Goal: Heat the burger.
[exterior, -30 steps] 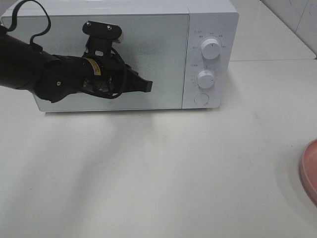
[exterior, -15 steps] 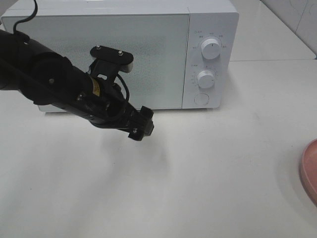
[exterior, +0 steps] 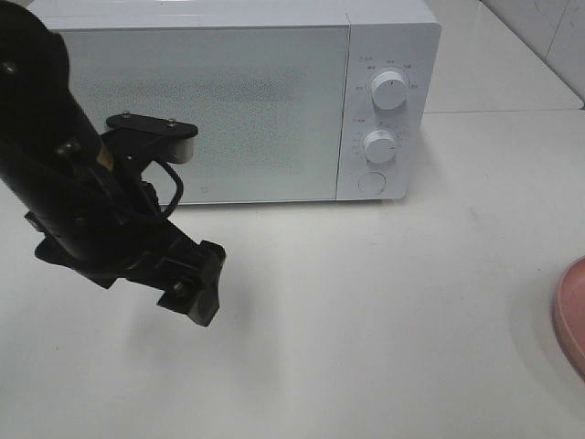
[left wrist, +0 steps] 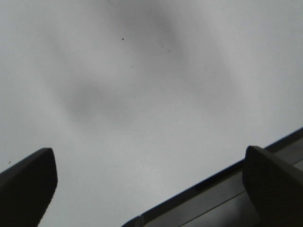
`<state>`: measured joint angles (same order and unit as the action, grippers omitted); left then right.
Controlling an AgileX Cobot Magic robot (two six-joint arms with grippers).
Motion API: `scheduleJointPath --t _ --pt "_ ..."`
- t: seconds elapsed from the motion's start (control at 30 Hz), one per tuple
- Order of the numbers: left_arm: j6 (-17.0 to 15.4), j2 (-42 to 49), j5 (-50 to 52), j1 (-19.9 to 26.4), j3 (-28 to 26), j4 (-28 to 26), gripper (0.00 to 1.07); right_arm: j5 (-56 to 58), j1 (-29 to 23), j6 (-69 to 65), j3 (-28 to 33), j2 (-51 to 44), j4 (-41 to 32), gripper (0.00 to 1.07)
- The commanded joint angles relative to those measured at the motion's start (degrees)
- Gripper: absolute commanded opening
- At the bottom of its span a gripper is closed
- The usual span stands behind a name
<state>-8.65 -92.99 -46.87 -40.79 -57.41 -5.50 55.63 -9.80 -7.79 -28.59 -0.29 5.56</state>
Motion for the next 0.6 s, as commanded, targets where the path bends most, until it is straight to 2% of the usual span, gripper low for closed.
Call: scheduleJointPath --t 0.03,0.1,0.17,0.2,0.23,0.27,0.3,0.37,0.47,0.5,0.57,0.6 --pt "-0.3 5.1 -5.6 1.4 0.2 -0.6 1.01 -0.4 0.3 0.5 0.1 -1.5 -0.1 0.76" --pt "-0.3 6.1 -6.6 2.5 0.2 -0.7 1.01 -0.4 0.3 0.5 0.1 -1.5 -0.1 0.76" --pt "0.0 8.7 -9.1 6.8 0.2 -0.9 1.01 -0.4 0.3 0.5 0.1 -1.5 -0.1 0.76" --pt "0.0 8.7 -9.1 6.8 0.2 -0.9 1.01 -0.4 0.3 0.5 0.1 -1.5 -0.1 0.76" --pt "0.7 10.6 -11.0 11.2 0.2 -0.9 1.01 -0.4 0.3 0.5 0.1 -1.5 -0.1 0.76" --pt "1.1 11.3 -11.9 13.2 0.2 -0.9 1.01 -0.4 0.3 0.5 0.1 -1.5 -0.1 0.76" --pt "1.1 11.3 -11.9 13.2 0.2 -0.9 1.01 -0.4 0.3 0.5 0.1 -1.5 -0.1 0.76" --pt "4.3 14.9 -15.0 23.5 0.2 -0.9 1.01 -0.4 0.3 0.5 0.1 -1.5 -0.1 0.76" --pt "5.2 15.6 -15.7 25.5 0.2 -0.9 1.01 -0.4 0.3 0.5 0.1 -1.5 -0.1 0.76" --pt "6.7 17.5 -17.2 30.1 0.2 -0.9 1.01 -0.4 0.3 0.5 0.1 -1.5 -0.1 0.76" --pt "7.3 18.3 -17.9 31.9 0.2 -0.9 1.01 -0.4 0.3 0.5 0.1 -1.5 -0.1 0.76" --pt "8.1 20.3 -19.2 35.5 0.3 -0.9 1.01 -0.4 0.3 0.5 0.1 -1.5 -0.1 0.76"
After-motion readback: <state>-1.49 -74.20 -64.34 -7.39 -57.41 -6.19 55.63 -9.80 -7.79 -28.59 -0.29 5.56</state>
